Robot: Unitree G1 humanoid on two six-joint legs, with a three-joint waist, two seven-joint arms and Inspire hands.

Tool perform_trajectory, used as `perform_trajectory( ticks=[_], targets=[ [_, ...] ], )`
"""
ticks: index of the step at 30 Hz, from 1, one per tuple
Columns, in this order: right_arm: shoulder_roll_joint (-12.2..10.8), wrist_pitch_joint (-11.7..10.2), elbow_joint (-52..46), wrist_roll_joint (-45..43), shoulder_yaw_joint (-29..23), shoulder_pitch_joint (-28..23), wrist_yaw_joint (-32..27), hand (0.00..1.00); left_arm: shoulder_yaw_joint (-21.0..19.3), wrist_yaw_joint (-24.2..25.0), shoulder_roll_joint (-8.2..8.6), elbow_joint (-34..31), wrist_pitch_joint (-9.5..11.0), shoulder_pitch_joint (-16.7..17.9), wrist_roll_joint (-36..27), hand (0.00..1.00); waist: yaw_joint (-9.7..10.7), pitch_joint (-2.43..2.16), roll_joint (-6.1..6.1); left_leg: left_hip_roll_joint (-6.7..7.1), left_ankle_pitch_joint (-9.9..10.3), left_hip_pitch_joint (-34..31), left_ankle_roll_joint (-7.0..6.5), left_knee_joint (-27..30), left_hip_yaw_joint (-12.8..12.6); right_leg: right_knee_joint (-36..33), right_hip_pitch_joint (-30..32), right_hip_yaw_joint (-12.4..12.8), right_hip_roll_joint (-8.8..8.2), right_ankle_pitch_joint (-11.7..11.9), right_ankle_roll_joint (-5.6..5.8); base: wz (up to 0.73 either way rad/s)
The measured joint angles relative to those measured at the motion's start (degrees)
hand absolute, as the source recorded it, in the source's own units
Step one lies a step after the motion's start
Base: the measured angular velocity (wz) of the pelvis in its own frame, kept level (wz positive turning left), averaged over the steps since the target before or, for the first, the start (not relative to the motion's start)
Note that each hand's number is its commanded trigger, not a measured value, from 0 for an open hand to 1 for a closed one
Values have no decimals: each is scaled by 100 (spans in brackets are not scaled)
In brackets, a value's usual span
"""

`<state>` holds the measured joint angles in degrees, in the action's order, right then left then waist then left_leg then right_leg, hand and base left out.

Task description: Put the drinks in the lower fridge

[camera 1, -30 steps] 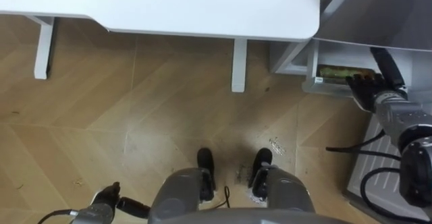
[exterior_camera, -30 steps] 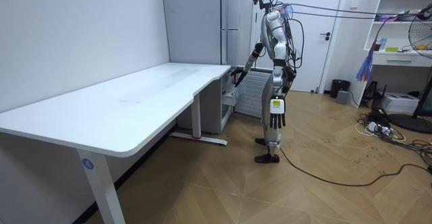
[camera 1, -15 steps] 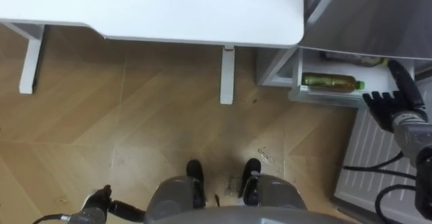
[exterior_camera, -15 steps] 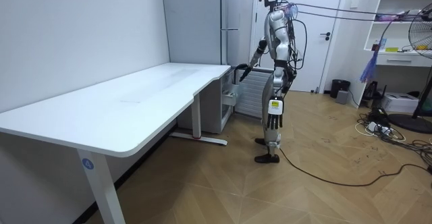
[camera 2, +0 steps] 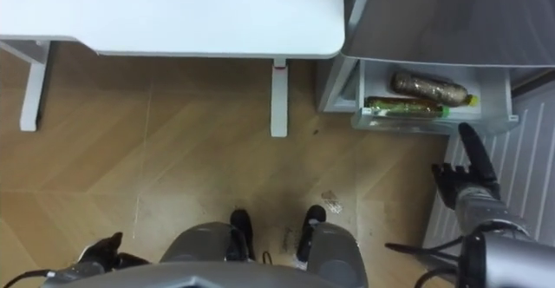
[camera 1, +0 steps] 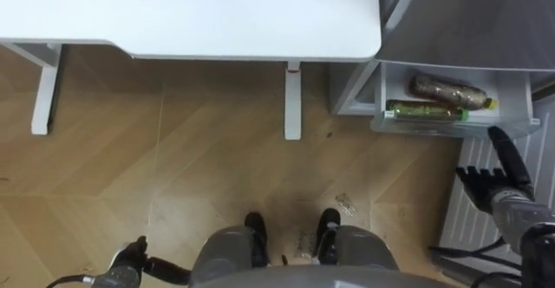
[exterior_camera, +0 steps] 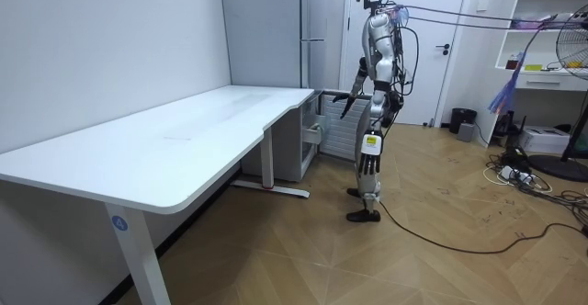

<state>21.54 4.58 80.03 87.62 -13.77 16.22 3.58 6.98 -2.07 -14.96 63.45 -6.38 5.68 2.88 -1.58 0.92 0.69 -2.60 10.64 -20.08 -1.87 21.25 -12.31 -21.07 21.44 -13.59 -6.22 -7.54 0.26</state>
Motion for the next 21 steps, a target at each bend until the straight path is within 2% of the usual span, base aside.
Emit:
perform_trajectory(
  ticks=[4,7,10,15,19,21],
  targets=[
    [-44,-118,-2,4,-41,-84,-47,0,-8,-3,14,92,46,12,11,0,24,-8,-6,33,49,3,-21,51,4,-170,41,1,-73,-102,20,4],
    [-151,-145,14,-125,-217,-288,16,0,-90,35,24,78,65,138,42,0,29,-11,-16,36,54,193,-14,-28,9,-95,-165,-24,-65,-114,31,2],
    [-171,-142,134,-537,-102,-582,221,0,-179,64,38,76,58,184,179,0,40,-26,-56,39,64,405,2,-124,81,45,-429,-100,-49,-134,54,9],
    [-230,-68,273,-976,-90,-980,553,0,-306,182,45,66,63,224,180,0,41,-30,-70,83,81,880,22,-367,40,132,-787,-80,-54,-182,77,-6],
    [-227,-66,260,-1362,13,-1220,905,0,-579,273,25,42,120,354,183,0,170,-55,-67,112,92,1214,40,-522,40,233,-1096,-96,-55,-237,113,-1],
    [-227,62,254,-1527,139,-1415,1096,0,-700,267,18,12,128,469,183,0,258,-49,-30,116,100,1463,55,-614,38,358,-1376,-158,-40,-244,130,5]
  ],
)
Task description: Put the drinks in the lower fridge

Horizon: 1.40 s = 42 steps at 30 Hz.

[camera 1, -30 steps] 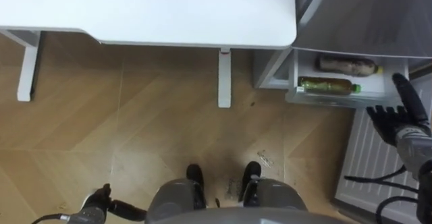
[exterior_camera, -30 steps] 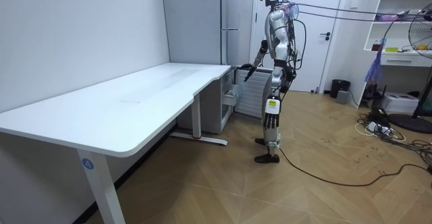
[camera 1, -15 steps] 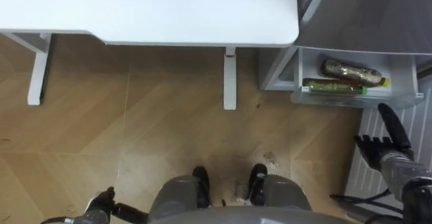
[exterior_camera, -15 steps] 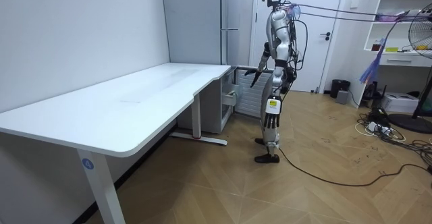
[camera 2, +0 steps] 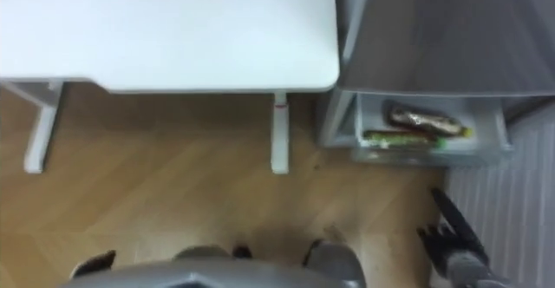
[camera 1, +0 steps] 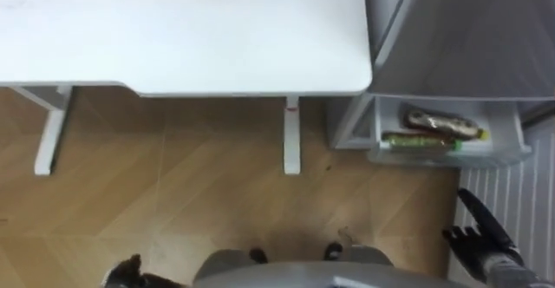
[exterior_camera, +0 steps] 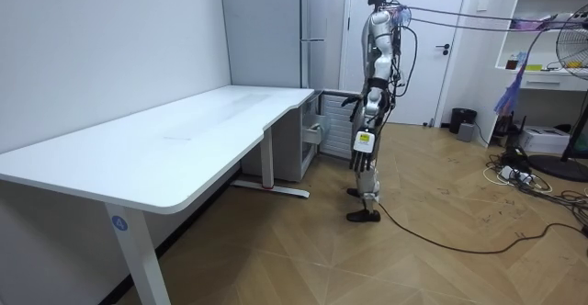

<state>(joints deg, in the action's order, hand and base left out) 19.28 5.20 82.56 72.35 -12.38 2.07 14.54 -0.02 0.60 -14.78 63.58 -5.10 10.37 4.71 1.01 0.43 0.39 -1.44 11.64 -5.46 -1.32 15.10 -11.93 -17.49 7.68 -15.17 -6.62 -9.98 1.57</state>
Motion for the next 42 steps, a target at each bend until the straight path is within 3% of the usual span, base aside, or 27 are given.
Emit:
perform_trajectory(
  ticks=[7,11,21,25,30,36,42],
  targets=[
    [-199,195,-5,-575,18,-521,122,0,-296,-39,24,-12,-32,350,15,0,29,-42,101,-7,62,590,64,-306,17,299,-524,76,109,-24,46,-7],
    [-372,197,-32,-716,41,-758,101,0,-468,-230,41,16,-79,501,-38,0,32,-21,135,-46,130,936,115,-435,6,491,-897,107,198,-33,61,-6],
    [-788,172,-182,-956,96,-780,-266,0,-477,-469,395,42,-104,332,50,0,31,-39,107,-111,209,1116,166,-473,25,686,-1102,122,304,-31,58,-1],
    [-859,103,-292,-1036,126,-773,-397,0,-477,-567,406,42,-62,159,0,0,33,-37,93,-112,210,1143,168,-473,14,671,-1094,179,311,-30,56,-9],
    [-928,23,-550,-1139,112,-811,-629,0,-675,-681,532,44,145,-66,-51,0,103,19,102,-146,294,1317,184,-562,58,672,-1278,266,376,-31,56,-8],
    [-952,-22,-722,-827,-87,-764,-816,0,-690,-759,543,41,158,-162,-46,0,179,-18,45,-185,308,1355,203,-535,40,673,-1270,349,435,-31,54,-6],
    [-955,-32,-832,-418,-316,-733,-817,0,-928,-732,530,60,153,-14,-12,0,165,-14,46,-195,321,1473,223,-576,16,685,-1326,440,471,-31,53,-11]
  ],
)
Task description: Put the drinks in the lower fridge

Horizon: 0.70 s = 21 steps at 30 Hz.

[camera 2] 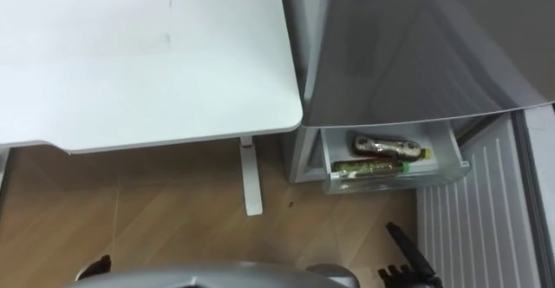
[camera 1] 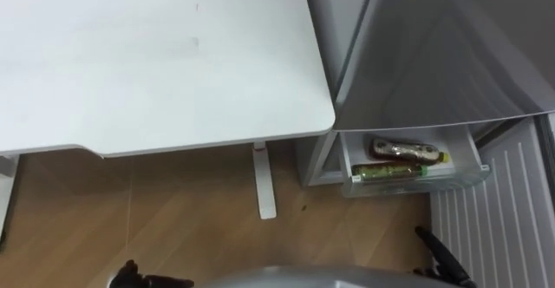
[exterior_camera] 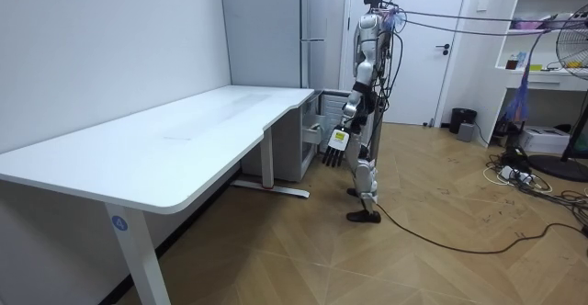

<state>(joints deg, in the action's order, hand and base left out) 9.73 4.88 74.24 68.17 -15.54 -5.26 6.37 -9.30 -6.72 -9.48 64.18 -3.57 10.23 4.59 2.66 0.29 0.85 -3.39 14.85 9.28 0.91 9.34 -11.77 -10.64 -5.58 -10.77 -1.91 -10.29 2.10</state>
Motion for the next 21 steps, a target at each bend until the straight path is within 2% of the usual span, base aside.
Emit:
perform_trajectory(
  ticks=[4,9,21],
  targets=[
    [3,-6,-140,566,-179,91,4,0,-196,11,-7,-6,0,83,8,0,-12,3,11,2,2,36,0,-6,-45,-4,-19,-8,-2,0,0,-5],
    [9,-8,-140,1191,-484,245,83,0,-194,22,-50,-8,-2,181,11,0,12,0,8,-3,8,30,5,-3,14,1,-39,-62,-1,0,0,4],
    [18,-119,-335,1452,-598,381,75,0,-176,79,-62,-12,-24,286,15,0,2,-5,-5,0,8,23,4,9,32,-4,-34,-62,-1,5,-8,0]
  ],
)
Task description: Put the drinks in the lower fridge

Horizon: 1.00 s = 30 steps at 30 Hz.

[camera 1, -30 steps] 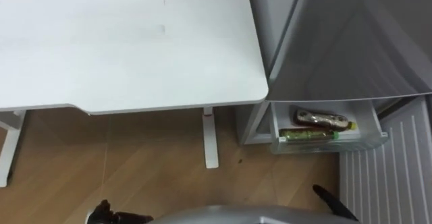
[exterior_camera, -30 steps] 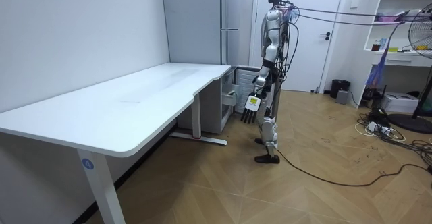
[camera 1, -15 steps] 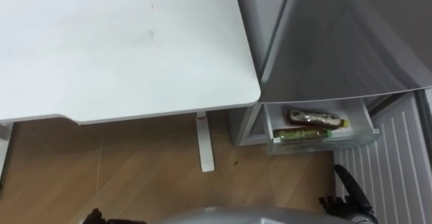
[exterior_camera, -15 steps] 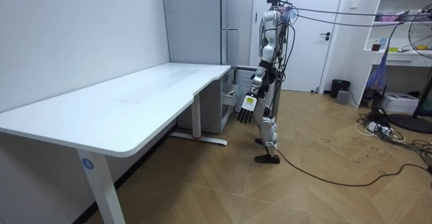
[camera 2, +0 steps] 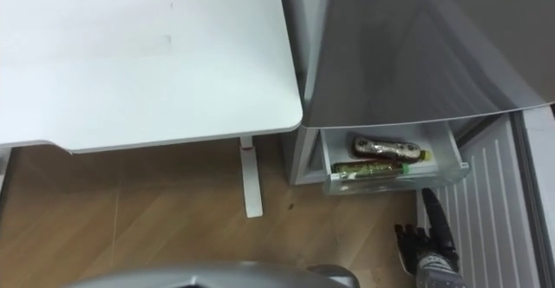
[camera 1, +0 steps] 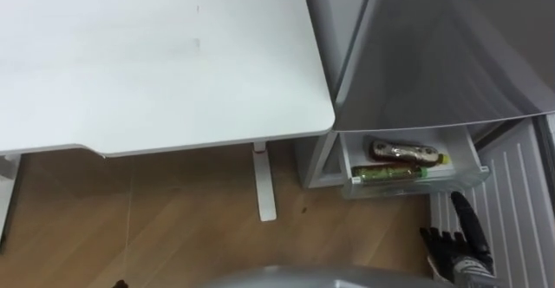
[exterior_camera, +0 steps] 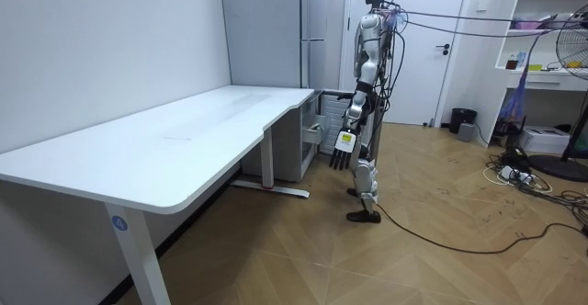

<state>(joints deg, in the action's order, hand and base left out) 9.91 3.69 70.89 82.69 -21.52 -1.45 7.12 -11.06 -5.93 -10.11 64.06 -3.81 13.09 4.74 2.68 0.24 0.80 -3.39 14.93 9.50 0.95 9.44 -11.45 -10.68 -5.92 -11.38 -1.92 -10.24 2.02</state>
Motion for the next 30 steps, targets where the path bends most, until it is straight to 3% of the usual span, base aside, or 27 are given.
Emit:
perform_trajectory(
  ticks=[7,11,15,17,21,23,25,30],
  targets=[
    [-2,-35,-177,56,20,35,19,0,12,21,-73,-4,-4,10,166,0,-14,-5,-6,-5,0,-239,0,112,84,-16,149,-67,-10,4,-6,7],
    [4,-91,-184,137,120,232,66,0,115,63,-90,-132,-21,-143,370,0,-73,-22,-3,-6,-1,-712,-2,470,134,-242,544,-180,-90,1,-19,11],
    [8,-175,-188,170,284,708,120,0,287,158,-98,-154,-18,-488,507,0,-152,37,-62,17,24,-1458,-42,1172,292,-831,1170,-360,-255,-62,-93,12],
    [12,-172,-121,130,281,926,193,0,293,159,-105,-120,22,-617,506,0,-161,44,-58,15,159,-1856,-124,1569,291,-1245,1548,-409,-348,-256,-122,22],
    [190,-165,294,155,260,1618,261,0,523,167,-163,-96,21,-704,494,0,-162,129,-125,5,576,-3011,-212,2790,311,-2608,2723,-426,-651,-727,-189,15],
    [300,-170,350,157,269,1710,260,0,574,161,-196,-70,12,-736,493,0,-299,147,-121,8,730,-3445,-263,3203,290,-3114,3195,-358,-763,-907,-204,6],
    [413,-175,486,162,283,1821,245,0,587,151,-213,31,2,-759,491,0,-449,150,-125,21,804,-3825,-283,3563,285,-3503,3606,-263,-832,-1006,-211,0],
    [707,-241,519,247,332,2061,94,0,825,173,-335,61,-92,-753,469,0,-523,162,-103,130,880,-4957,-341,4414,297,-4507,4762,-174,-1155,-1231,-274,15]
  ],
)
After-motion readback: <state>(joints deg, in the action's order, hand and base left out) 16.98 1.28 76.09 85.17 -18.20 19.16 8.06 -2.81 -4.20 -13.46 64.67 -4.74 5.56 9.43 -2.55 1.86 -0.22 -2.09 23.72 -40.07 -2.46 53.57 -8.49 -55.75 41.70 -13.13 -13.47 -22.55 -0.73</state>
